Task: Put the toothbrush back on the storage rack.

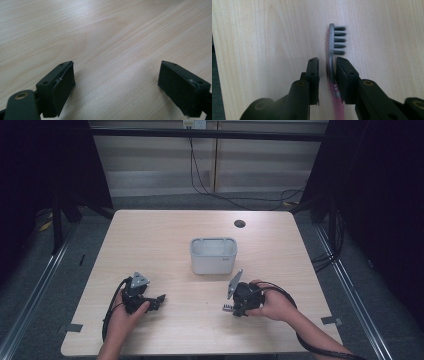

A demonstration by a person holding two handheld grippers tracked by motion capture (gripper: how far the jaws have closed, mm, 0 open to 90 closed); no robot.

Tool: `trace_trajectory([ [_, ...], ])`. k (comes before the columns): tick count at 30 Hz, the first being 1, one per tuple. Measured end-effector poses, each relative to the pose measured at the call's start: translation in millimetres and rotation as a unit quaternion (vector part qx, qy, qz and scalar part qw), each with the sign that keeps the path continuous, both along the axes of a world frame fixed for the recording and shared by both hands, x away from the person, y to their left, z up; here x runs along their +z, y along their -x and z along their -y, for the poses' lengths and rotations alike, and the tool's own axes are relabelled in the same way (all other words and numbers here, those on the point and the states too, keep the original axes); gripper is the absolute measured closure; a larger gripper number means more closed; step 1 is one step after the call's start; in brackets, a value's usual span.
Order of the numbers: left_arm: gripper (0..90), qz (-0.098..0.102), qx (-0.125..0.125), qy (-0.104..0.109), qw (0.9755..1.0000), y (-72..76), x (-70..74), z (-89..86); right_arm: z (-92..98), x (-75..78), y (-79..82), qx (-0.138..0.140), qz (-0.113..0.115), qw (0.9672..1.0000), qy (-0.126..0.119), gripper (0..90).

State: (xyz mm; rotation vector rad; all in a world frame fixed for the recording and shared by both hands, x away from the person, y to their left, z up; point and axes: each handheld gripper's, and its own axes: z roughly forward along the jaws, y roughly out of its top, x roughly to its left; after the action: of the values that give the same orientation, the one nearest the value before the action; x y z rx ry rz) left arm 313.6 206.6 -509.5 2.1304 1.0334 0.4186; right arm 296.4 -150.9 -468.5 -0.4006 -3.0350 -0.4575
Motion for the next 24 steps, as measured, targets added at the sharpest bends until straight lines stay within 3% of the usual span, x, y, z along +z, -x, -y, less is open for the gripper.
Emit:
trace_trajectory([
  [17,13.3,0.000,0.000,0.000,1.0000,0.0,0.0,0.0,-3.4,0.2,-1.3,0.011,-0.003,0.9999,0.009,85.4],
  [24,13.4,0.000,0.000,0.000,1.0000,0.0,0.0,0.0,1.2,1.2,-1.1,-0.010,-0.009,0.9999,-0.001,86.0],
])
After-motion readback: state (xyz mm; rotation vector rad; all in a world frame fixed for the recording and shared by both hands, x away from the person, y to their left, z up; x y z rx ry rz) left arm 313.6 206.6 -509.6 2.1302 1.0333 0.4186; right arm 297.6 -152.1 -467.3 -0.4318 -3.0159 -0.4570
